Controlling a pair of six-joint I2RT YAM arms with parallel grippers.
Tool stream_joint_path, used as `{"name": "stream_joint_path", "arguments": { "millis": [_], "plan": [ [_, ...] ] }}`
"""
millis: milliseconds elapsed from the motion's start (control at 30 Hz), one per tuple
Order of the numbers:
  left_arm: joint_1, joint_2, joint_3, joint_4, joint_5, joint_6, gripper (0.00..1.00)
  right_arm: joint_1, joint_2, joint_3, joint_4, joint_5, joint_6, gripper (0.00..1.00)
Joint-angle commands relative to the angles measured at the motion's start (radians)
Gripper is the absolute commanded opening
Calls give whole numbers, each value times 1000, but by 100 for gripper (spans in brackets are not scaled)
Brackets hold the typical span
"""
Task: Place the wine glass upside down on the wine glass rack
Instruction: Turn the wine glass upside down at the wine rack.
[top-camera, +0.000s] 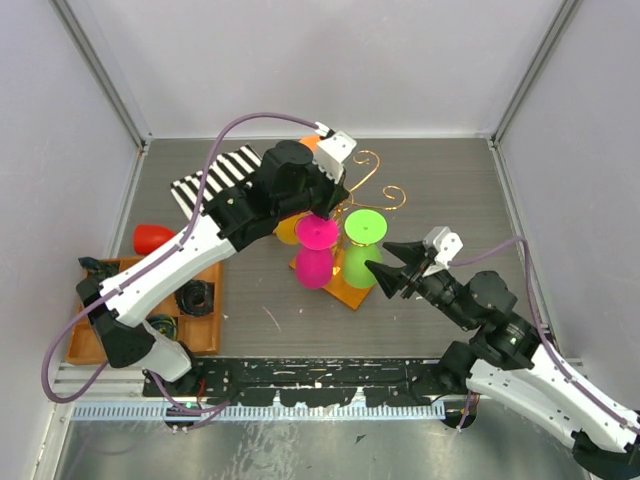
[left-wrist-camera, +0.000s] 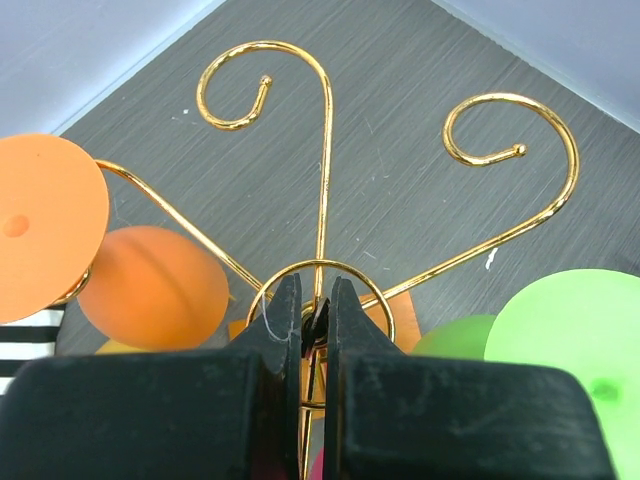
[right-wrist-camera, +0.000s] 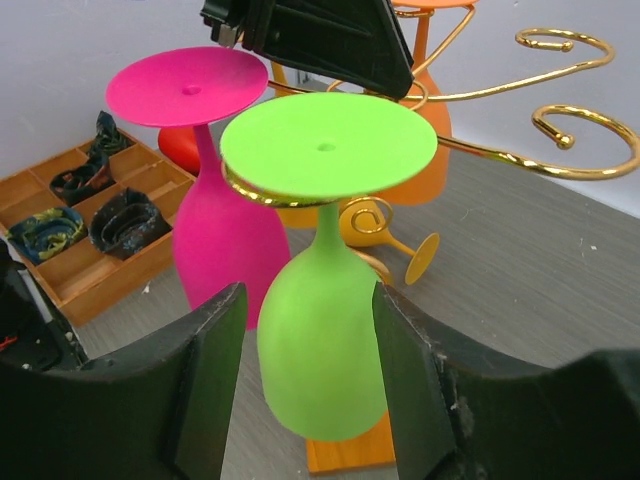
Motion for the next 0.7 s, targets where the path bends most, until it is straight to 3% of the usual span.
{"name": "stream_joint_path", "arguments": {
  "millis": [0, 300, 533, 600, 667],
  "plan": [
    [7, 32, 86, -79, -58, 6, 10, 2, -68, 74, -121, -12, 31, 60],
    [7, 33, 166, -90, -50, -28, 34, 1, -163, 63, -183, 2, 38, 63],
    [7, 39, 269, -134, -7, -55, 40, 3, -174, 52, -226, 78, 51, 65],
    [7, 29, 297, -148, -6, -56, 41, 2, -176, 54, -234, 88, 57, 72],
    [9, 2, 294, -144, -39, -51, 43, 2, -178, 55, -241, 104, 66, 73]
  ]
}}
